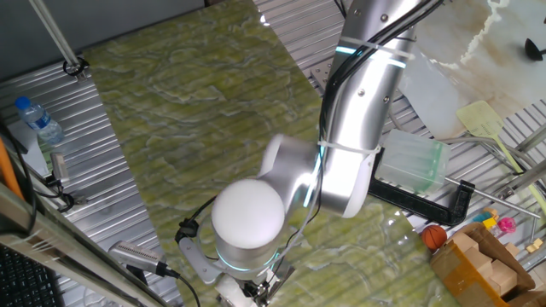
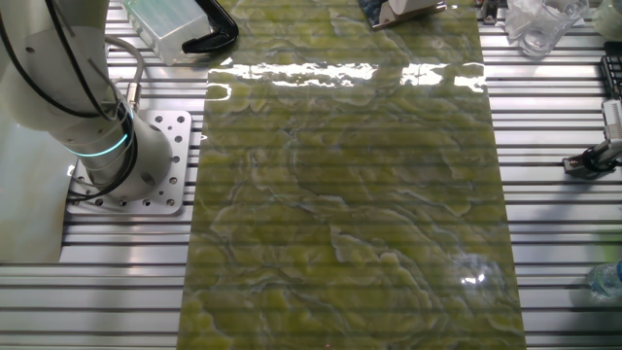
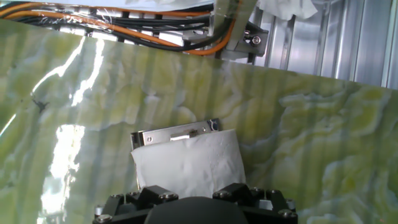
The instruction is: Take the roll of paper down from the shelf
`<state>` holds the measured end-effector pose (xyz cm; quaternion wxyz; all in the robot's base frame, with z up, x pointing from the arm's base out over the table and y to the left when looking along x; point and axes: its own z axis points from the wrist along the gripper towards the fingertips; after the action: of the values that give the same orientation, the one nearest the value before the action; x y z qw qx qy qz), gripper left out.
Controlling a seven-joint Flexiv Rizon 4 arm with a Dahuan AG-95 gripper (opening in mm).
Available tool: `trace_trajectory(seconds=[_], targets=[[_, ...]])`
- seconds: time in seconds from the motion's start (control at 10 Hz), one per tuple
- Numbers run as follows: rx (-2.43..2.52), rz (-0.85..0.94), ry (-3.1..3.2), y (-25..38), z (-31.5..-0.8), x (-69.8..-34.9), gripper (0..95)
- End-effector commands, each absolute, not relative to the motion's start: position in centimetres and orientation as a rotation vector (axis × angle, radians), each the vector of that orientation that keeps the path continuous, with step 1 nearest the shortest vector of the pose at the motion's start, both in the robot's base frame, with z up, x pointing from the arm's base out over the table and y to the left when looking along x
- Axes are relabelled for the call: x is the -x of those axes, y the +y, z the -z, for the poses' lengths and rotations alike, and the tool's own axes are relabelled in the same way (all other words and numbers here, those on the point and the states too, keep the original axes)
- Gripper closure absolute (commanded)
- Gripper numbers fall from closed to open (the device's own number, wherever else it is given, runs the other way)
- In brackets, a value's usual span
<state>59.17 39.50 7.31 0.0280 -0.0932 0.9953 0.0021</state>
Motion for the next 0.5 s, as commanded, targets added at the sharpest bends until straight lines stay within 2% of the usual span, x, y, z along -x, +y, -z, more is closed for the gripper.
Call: trace_trajectory(seconds=[0.1,0.5], targets=[[0.272,-0.015,3.067,39.43,-7.26,-59.17,95.0],[0.281,-0.017,3.074,39.4,-8.14,-59.44,95.0]])
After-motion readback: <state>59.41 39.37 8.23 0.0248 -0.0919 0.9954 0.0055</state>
